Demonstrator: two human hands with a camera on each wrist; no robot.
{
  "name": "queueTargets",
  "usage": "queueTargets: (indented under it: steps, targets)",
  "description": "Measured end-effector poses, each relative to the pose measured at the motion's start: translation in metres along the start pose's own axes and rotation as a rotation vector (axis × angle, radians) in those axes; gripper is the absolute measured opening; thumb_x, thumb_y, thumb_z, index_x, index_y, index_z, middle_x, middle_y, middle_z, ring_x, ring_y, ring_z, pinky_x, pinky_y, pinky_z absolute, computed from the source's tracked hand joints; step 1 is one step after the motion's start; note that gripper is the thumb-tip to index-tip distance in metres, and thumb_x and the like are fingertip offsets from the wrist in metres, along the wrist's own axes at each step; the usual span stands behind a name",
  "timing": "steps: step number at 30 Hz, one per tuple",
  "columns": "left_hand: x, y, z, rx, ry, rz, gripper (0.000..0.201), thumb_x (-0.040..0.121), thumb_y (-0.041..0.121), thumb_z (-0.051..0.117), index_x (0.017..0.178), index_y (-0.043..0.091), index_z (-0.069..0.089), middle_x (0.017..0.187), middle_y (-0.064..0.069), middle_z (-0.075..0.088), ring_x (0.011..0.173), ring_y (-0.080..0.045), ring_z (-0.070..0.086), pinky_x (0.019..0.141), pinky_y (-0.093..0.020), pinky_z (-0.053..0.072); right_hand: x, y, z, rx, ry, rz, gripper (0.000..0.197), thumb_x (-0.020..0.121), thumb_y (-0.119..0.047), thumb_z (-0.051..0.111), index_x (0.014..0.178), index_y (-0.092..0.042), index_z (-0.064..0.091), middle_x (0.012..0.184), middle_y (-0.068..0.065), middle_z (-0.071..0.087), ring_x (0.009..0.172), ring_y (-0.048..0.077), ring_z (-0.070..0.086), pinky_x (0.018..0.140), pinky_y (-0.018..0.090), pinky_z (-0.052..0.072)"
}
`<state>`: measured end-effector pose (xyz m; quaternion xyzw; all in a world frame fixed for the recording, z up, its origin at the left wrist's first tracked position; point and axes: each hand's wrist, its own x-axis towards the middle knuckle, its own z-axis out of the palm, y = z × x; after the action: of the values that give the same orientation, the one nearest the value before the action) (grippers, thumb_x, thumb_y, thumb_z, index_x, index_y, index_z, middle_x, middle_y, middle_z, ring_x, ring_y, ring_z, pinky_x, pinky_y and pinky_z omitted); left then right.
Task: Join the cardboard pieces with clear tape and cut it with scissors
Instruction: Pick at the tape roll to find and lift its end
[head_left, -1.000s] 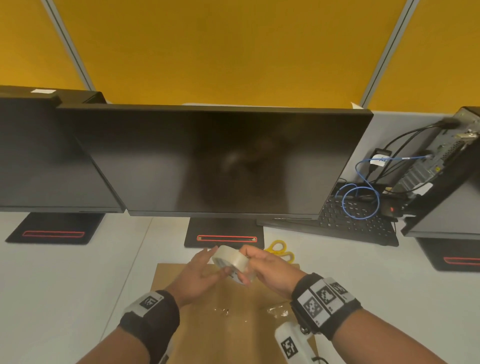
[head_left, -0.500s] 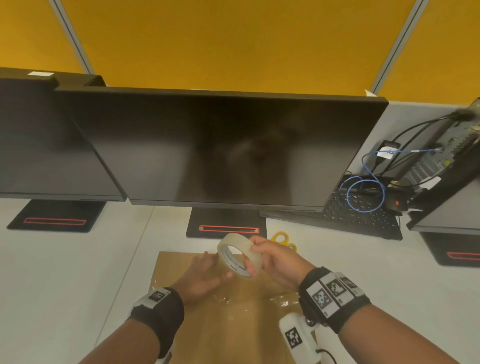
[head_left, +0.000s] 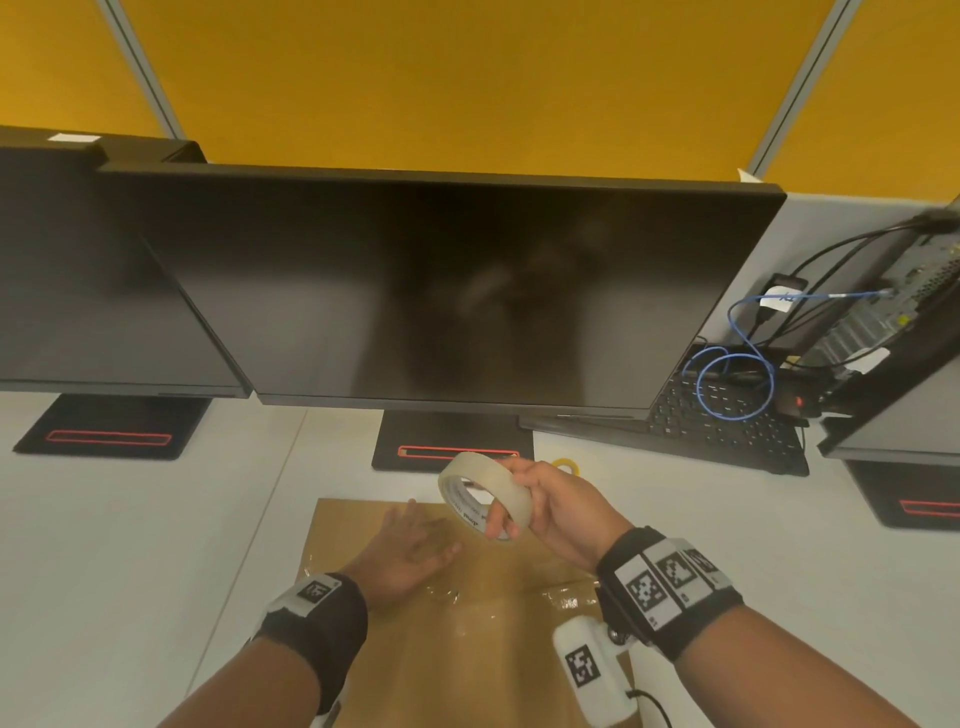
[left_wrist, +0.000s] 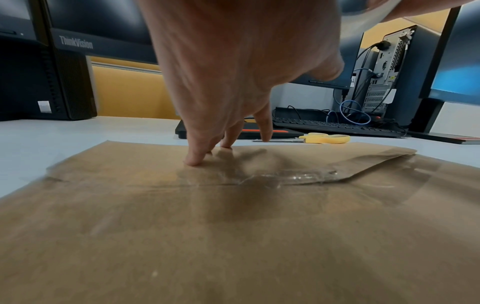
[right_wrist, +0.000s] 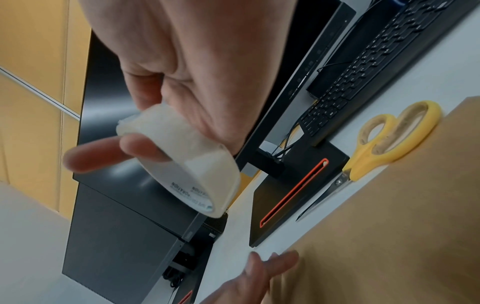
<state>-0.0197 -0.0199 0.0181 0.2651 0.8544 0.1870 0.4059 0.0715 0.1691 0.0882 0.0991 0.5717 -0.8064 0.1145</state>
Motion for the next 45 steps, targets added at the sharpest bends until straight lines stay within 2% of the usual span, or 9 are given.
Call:
queueTargets:
  steps: [4,10,13,16,26,31,36,39,45]
  targets:
    - [-0.001,0.004,0.001,0.236,0.008,0.038,0.051,0.099,0.043,0.036,0.147,0.027,0.027,0.158,-0.003,-0.006,0.145,-0.028,-0.013,0.117,-0.039,-0.003,0.001,-0.001,0.002,-0.051,0.001,-0.001,0.052,0.084,-0.018,0.027,0.127,0.002,0.048,0.066,0.008,0.066,0.058,0.014,0.049,0.076,0.022,0.045]
    - [0.007,-0.010,0.006,0.324,0.005,0.042,0.061,0.095,0.025,0.049,0.148,0.032,0.019,0.158,-0.009,-0.014,0.143,-0.035,-0.016,0.117,-0.042,0.001,0.002,0.000,0.001,-0.069,0.002,-0.006,0.050,0.082,-0.019,0.028,0.123,-0.005,0.054,0.066,0.005,0.064,0.062,0.014,0.053,0.090,0.039,0.032]
    - [0.011,-0.014,0.009,0.302,0.021,0.035,0.062,0.094,0.024,0.052,0.147,0.034,0.022,0.158,-0.007,-0.014,0.144,-0.035,-0.014,0.117,-0.043,0.006,0.001,-0.002,0.001,-0.066,-0.008,-0.025,0.053,0.082,-0.019,0.030,0.126,-0.001,0.051,0.064,0.005,0.064,0.064,0.016,0.053,0.095,0.034,0.036]
    - [0.012,-0.014,0.010,0.325,0.032,0.038,0.062,0.094,0.024,0.052,0.147,0.036,0.023,0.158,-0.008,-0.014,0.144,-0.034,-0.014,0.117,-0.042,0.006,0.002,-0.003,0.001,-0.021,-0.033,-0.025,0.052,0.079,-0.021,0.032,0.125,-0.002,0.049,0.065,0.007,0.064,0.064,0.017,0.052,0.087,0.026,0.042]
    - [0.012,-0.014,0.010,0.357,0.020,0.030,0.061,0.095,0.029,0.050,0.147,0.037,0.019,0.158,-0.008,-0.015,0.144,-0.035,-0.014,0.117,-0.043,0.005,0.002,0.001,-0.005,-0.055,0.025,-0.052,0.053,0.065,-0.007,0.038,0.115,0.000,0.053,0.061,0.005,0.056,0.072,0.008,0.059,0.085,0.026,0.038]
    - [0.011,-0.012,0.008,0.363,0.008,0.029,0.062,0.095,0.030,0.050,0.148,0.035,0.018,0.157,-0.009,-0.015,0.144,-0.035,-0.014,0.117,-0.043,0.004,0.003,0.001,-0.002,0.041,0.002,-0.035,0.044,0.078,-0.023,0.033,0.115,-0.006,0.052,0.055,0.006,0.053,0.064,0.007,0.061,0.080,0.025,0.040]
    - [0.010,-0.011,0.006,0.352,0.014,0.042,0.062,0.095,0.025,0.051,0.148,0.034,0.020,0.158,-0.009,-0.014,0.144,-0.036,-0.013,0.117,-0.042,0.005,0.004,0.004,-0.002,-0.030,-0.010,-0.047,0.054,0.071,-0.012,0.032,0.120,0.002,0.050,0.060,0.010,0.048,0.065,0.006,0.059,0.078,0.020,0.041]
    - [0.008,-0.008,0.006,0.383,0.002,0.041,0.062,0.096,0.026,0.049,0.148,0.032,0.018,0.157,-0.011,-0.015,0.144,-0.035,-0.013,0.117,-0.042,0.001,0.005,0.003,-0.004,-0.072,0.034,-0.059,0.051,0.064,-0.008,0.037,0.112,-0.008,0.055,0.059,0.005,0.052,0.068,0.010,0.057,0.082,0.027,0.039]
    - [0.012,-0.013,0.008,0.310,0.015,0.032,0.064,0.094,0.025,0.052,0.147,0.037,0.020,0.158,-0.007,-0.015,0.144,-0.033,-0.014,0.117,-0.043,0.006,0.007,0.002,-0.003,0.031,0.002,-0.057,0.039,0.079,-0.020,0.033,0.110,-0.009,0.053,0.056,0.005,0.050,0.063,0.009,0.059,0.081,0.025,0.040]
